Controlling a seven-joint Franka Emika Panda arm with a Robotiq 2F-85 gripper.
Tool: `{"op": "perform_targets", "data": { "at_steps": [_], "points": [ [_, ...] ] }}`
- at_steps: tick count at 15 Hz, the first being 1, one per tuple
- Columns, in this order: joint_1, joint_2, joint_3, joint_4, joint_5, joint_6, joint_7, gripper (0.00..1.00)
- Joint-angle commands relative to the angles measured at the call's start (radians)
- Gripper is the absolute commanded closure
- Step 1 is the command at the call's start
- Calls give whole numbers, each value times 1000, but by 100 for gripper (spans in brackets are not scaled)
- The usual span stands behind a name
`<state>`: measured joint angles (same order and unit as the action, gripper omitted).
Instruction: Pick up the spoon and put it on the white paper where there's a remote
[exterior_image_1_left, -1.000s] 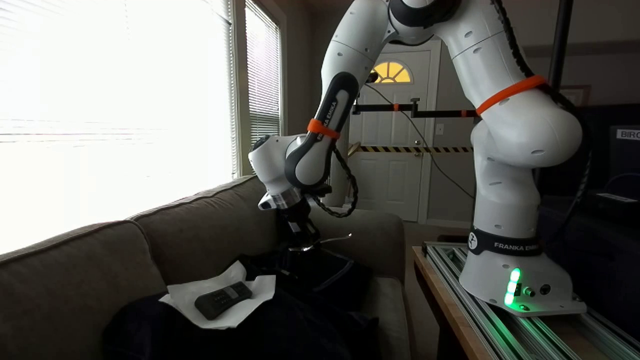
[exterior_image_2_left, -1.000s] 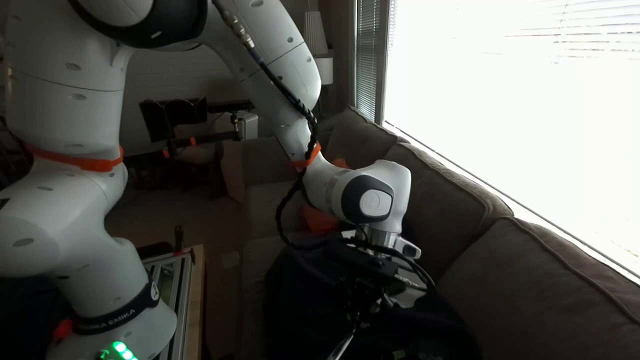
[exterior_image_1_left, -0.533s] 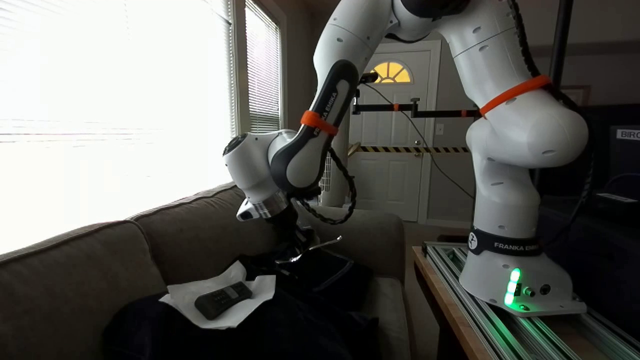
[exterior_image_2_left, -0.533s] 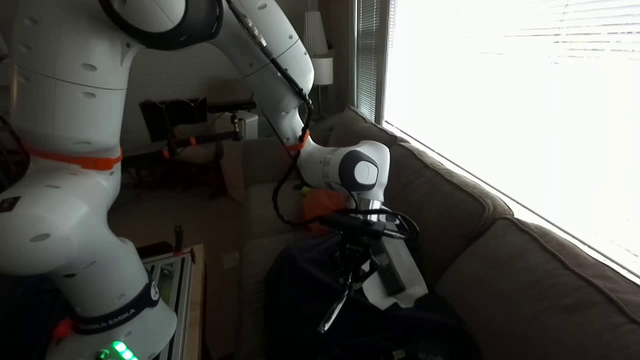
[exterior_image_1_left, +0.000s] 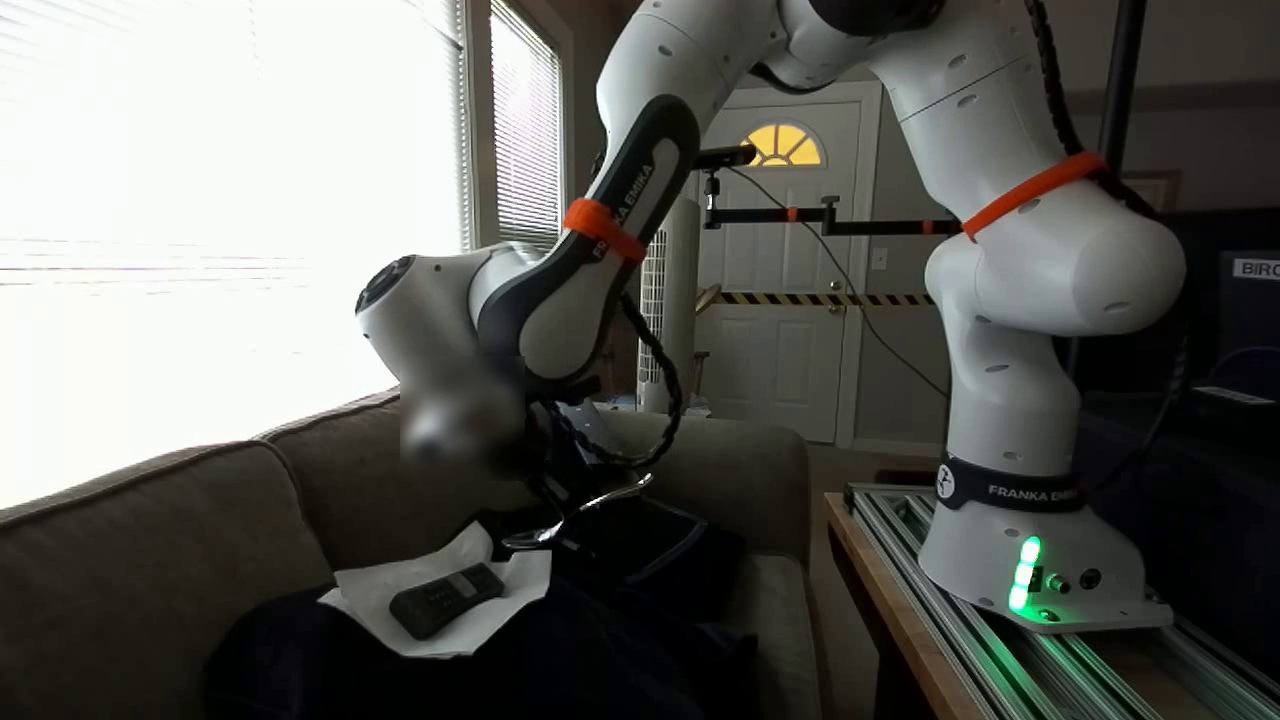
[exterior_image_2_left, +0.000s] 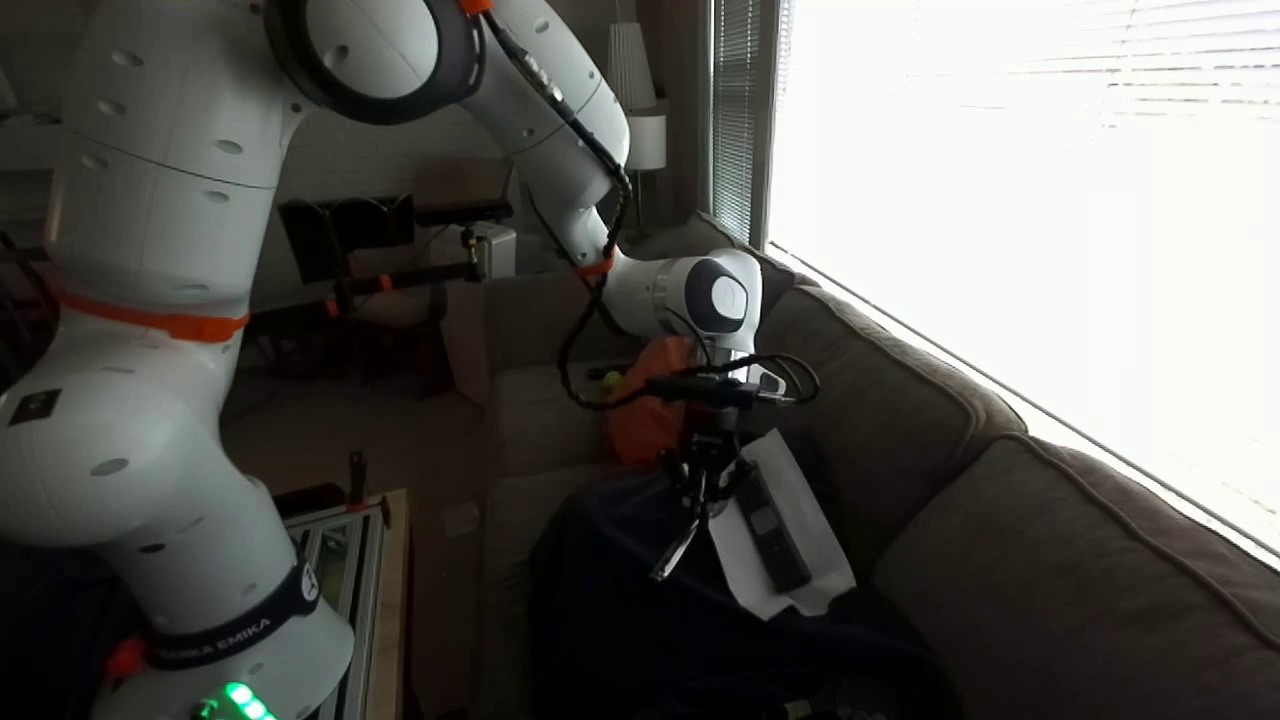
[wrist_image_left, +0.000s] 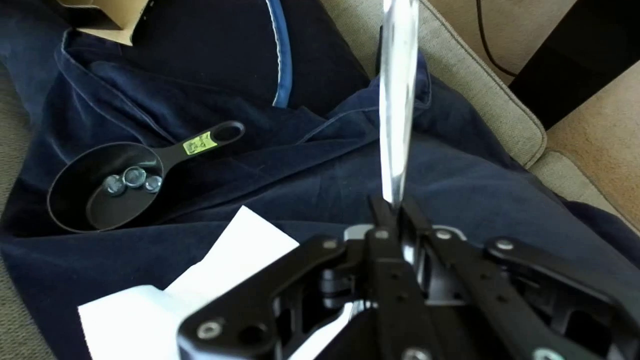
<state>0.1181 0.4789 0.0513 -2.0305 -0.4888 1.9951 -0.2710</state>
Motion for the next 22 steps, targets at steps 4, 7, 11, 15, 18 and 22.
{"op": "perform_targets", "data": {
  "at_steps": [4,7,11,15,18,22],
  "points": [
    [64,171,12,212,7,-130,84,98],
    [91,232,15,292,7,-165,107,98],
    [136,275,5,361,-16,-179,173,98],
    [153,307,6,411,-11,-194,180,98],
    [156,318,11,423,-19,-204,146,98],
    [130,294,39,390,-28,-163,0,98]
  ]
}}
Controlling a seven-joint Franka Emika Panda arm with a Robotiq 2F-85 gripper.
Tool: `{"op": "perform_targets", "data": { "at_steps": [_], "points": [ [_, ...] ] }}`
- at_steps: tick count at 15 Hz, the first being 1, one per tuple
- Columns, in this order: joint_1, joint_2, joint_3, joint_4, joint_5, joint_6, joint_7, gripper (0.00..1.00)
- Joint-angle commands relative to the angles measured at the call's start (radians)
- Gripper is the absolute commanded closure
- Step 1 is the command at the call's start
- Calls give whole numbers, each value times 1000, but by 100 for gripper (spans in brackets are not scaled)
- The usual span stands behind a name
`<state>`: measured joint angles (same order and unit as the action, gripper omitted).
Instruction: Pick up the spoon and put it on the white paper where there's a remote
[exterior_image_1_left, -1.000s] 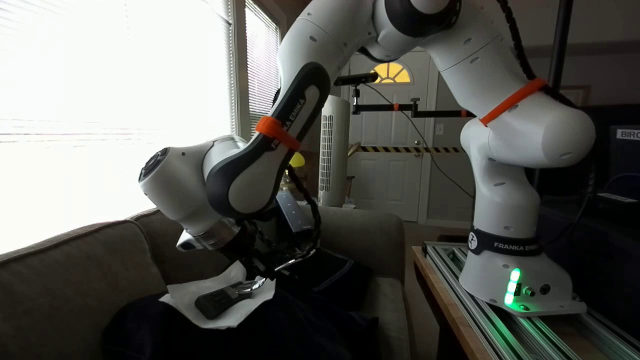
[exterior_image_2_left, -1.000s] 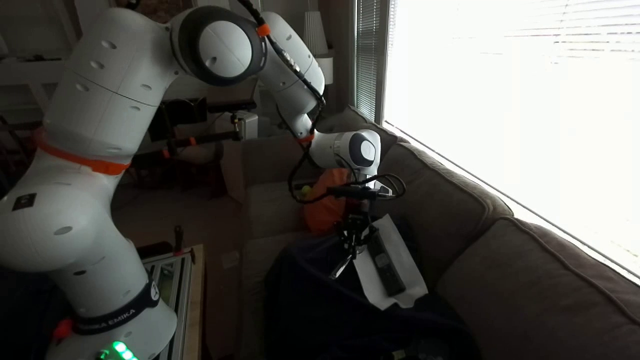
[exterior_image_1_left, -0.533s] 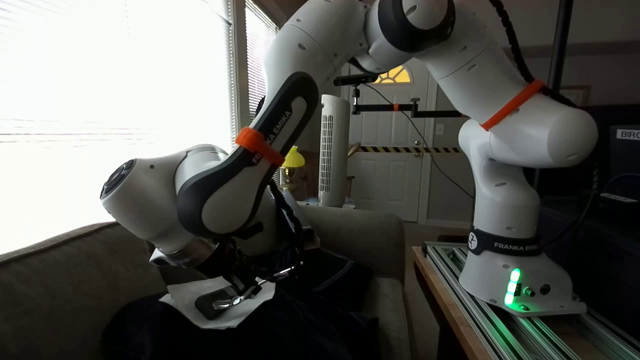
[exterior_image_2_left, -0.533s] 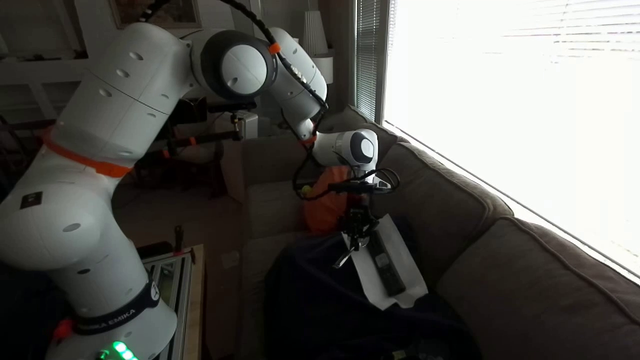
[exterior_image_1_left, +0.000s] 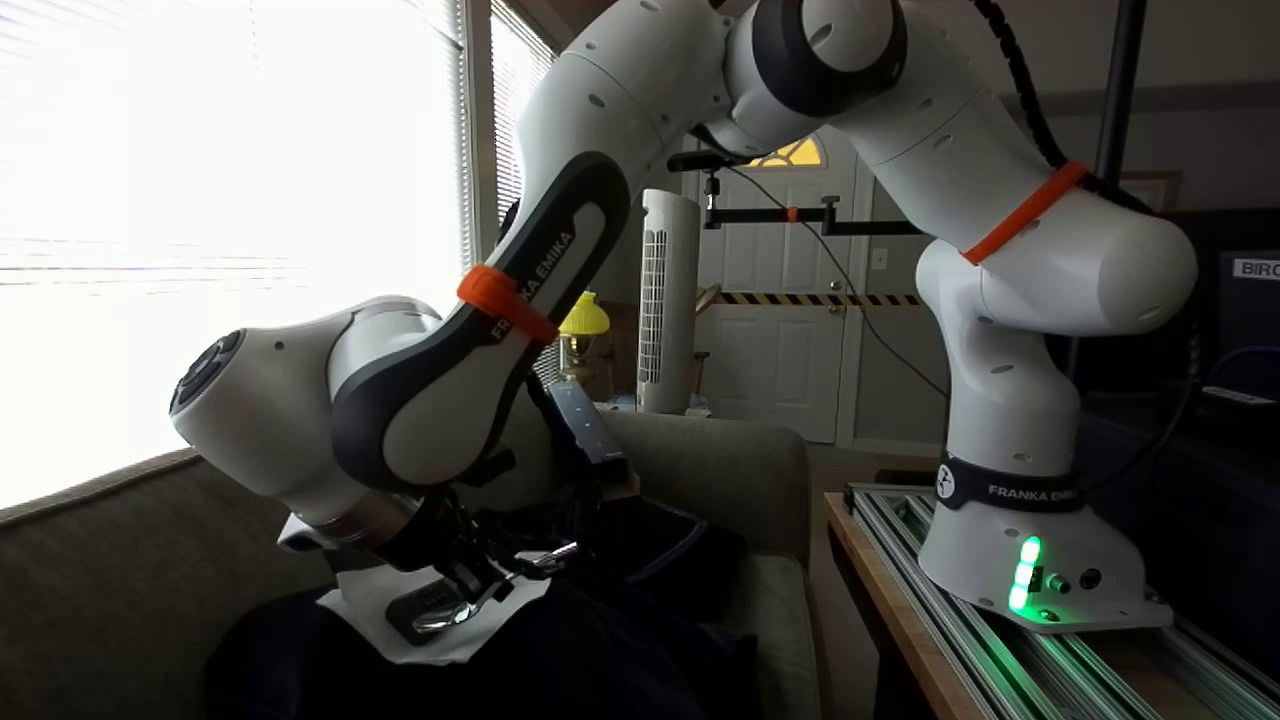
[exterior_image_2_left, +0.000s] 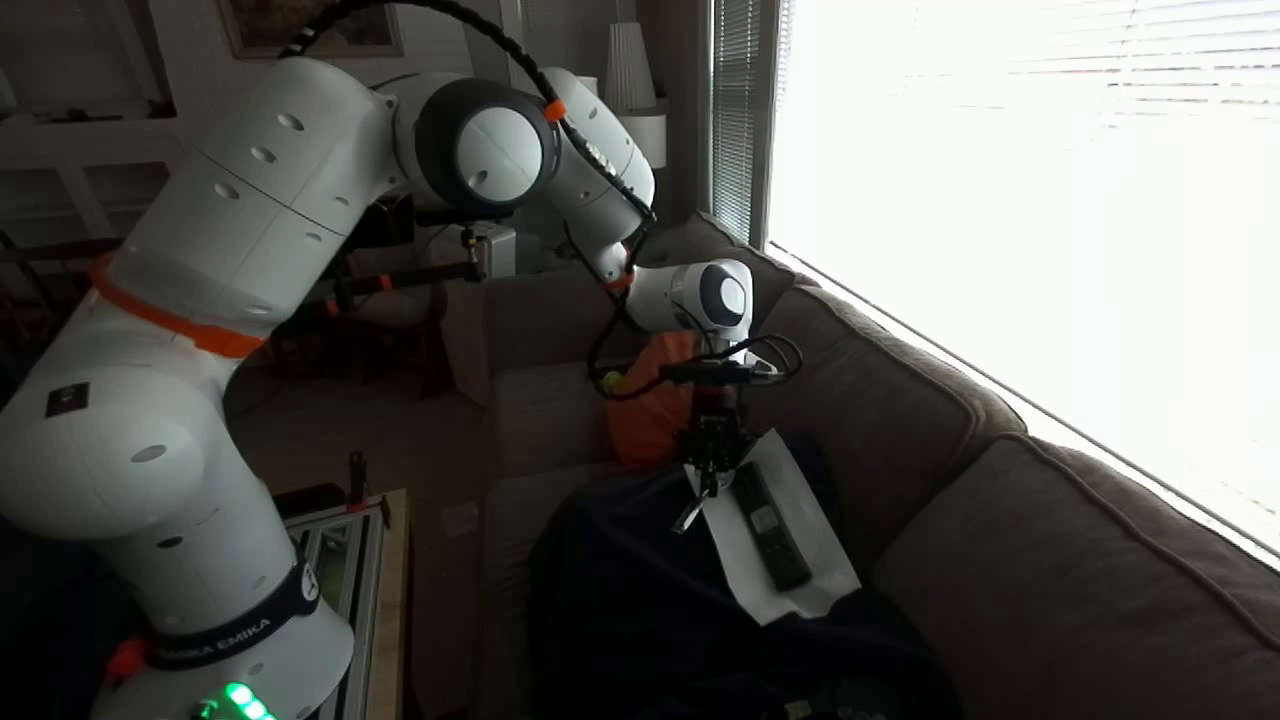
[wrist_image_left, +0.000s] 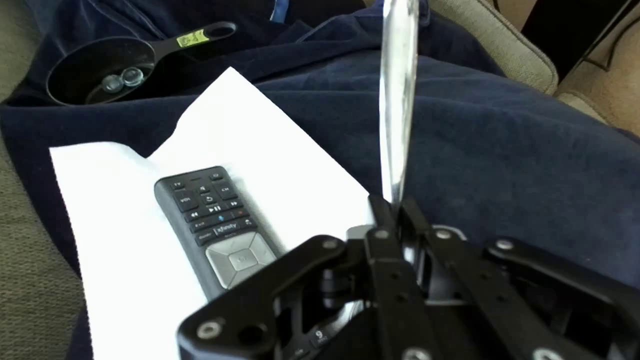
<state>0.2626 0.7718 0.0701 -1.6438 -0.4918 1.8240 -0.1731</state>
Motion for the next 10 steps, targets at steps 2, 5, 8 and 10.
{"op": "perform_targets", "data": {
  "at_steps": [2,5,8,10],
  "points": [
    [-19,-2,24,-1,-31,9,-155,98],
    [-28,2,18,-2,-53,34,-217,98],
    [-51,20,17,9,-72,78,-283,98],
    [-67,31,25,12,-63,107,-330,98]
  ]
}}
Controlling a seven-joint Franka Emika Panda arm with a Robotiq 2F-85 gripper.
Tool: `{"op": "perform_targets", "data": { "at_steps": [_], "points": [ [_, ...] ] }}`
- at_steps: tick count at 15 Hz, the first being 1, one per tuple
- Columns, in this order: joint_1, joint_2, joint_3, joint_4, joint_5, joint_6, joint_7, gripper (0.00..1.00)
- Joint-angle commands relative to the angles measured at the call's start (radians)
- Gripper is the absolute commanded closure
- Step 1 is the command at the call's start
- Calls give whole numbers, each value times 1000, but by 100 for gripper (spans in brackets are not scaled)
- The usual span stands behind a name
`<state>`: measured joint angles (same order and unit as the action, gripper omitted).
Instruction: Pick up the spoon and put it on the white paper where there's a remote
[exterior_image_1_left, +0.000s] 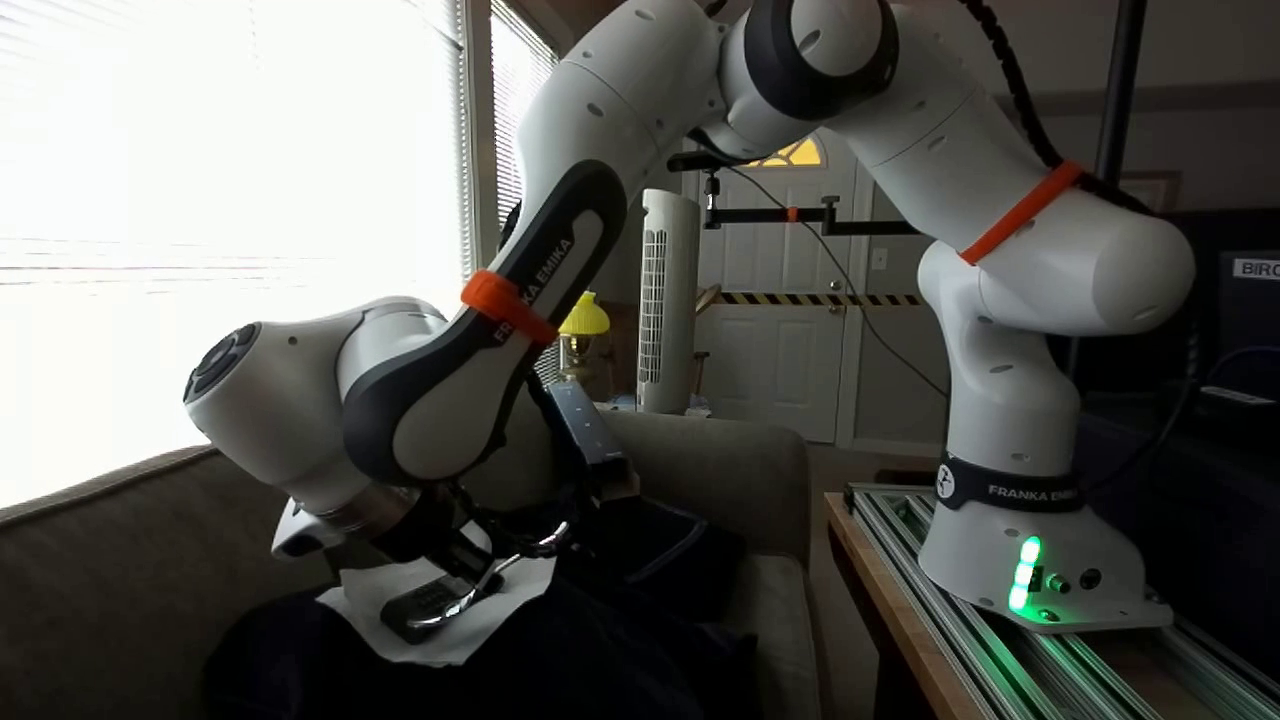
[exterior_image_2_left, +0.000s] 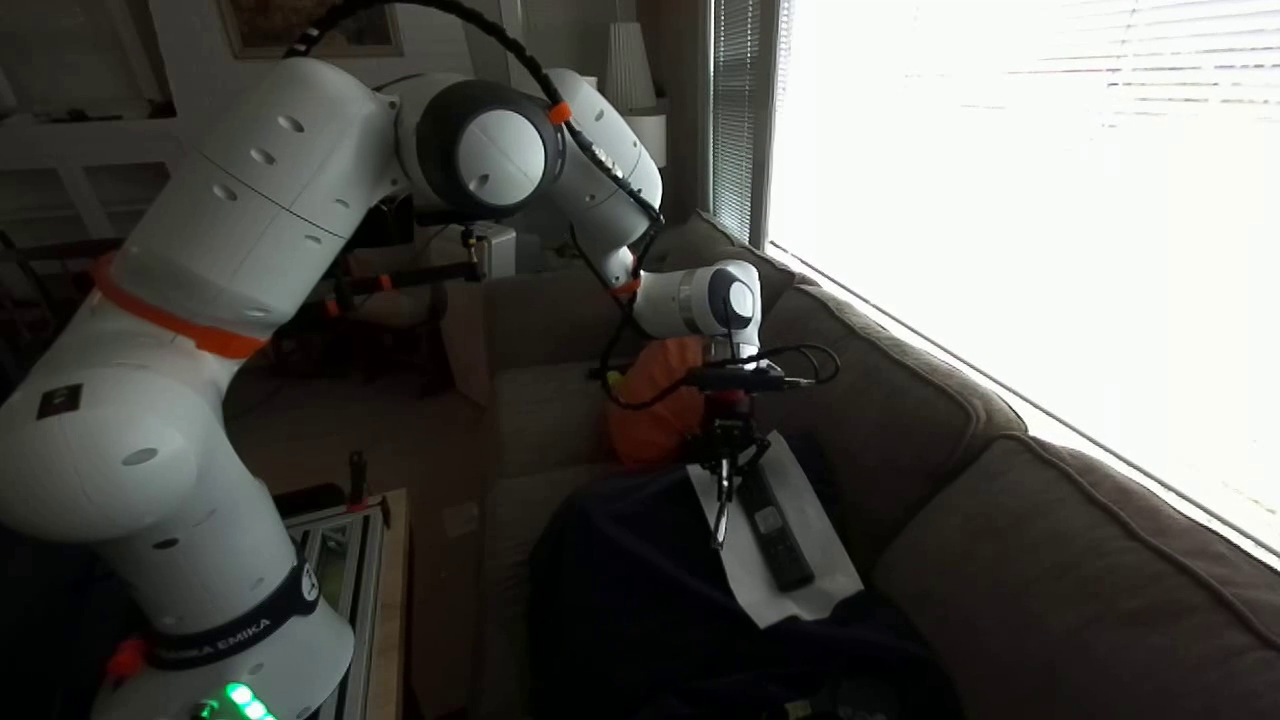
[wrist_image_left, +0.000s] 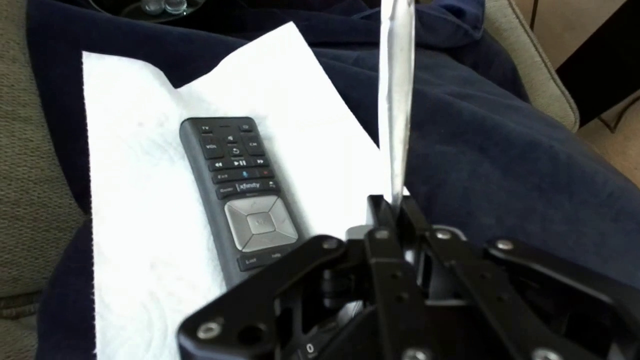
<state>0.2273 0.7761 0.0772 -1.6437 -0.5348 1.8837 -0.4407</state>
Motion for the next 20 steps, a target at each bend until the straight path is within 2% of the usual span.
{"op": "perform_targets", "data": {
  "at_steps": [1,11,14,18,19,20],
  "points": [
    [-35,32,20,12,-18,59,-80,98],
    [-13,6,45,-42,-53,118,-205,98],
    [10,16,27,-33,-116,116,-189,98],
    [4,26,26,-37,-175,120,-171,98],
    [2,27,26,-39,-180,121,-162,66],
    [1,27,28,-42,-185,118,-161,64]
  ]
}}
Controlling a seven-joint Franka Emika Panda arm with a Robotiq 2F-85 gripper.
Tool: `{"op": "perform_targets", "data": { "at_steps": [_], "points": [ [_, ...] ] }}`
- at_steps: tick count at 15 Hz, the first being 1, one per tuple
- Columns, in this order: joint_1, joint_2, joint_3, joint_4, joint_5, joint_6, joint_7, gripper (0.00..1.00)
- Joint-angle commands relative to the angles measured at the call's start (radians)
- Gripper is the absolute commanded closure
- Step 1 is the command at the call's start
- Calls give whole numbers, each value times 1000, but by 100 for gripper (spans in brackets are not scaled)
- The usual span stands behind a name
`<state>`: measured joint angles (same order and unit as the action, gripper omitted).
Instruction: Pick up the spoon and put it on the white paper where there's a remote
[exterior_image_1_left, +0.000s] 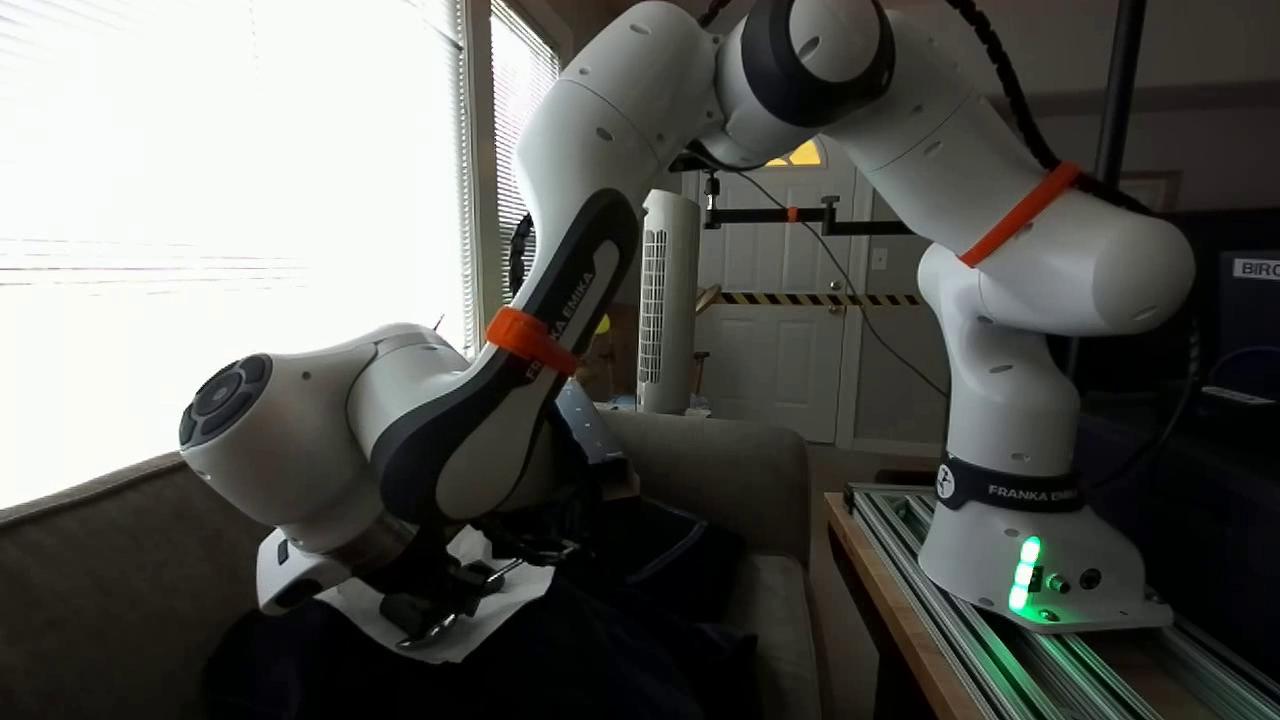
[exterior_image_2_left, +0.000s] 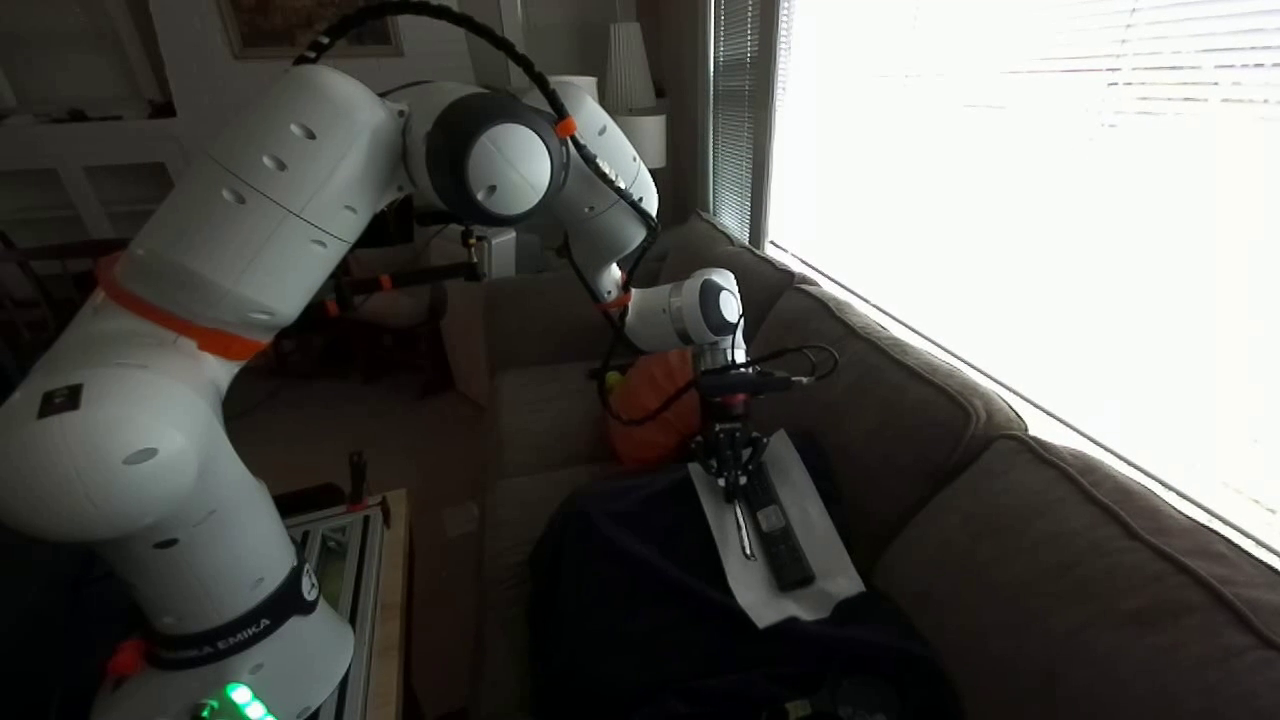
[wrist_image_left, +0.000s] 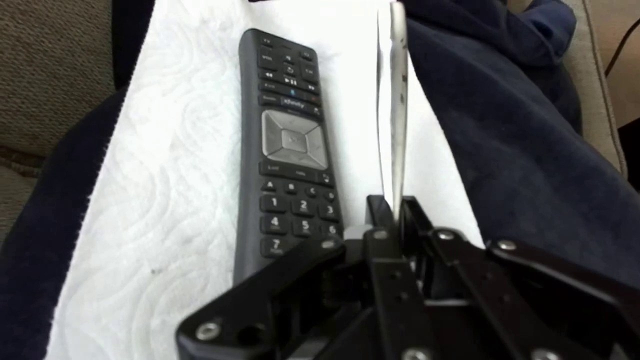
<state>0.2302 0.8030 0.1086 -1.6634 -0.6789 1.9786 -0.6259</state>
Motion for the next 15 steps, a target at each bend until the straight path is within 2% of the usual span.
{"op": "perform_targets", "data": {
  "at_steps": [1,5,9,15],
  "points": [
    [-4,-10,1,-34,-43,30,29,58],
    [-11,-67,26,-61,5,10,86,28],
    [-5,-138,20,-75,39,4,251,0],
    [-46,-230,11,-74,225,-59,380,0]
  ]
}}
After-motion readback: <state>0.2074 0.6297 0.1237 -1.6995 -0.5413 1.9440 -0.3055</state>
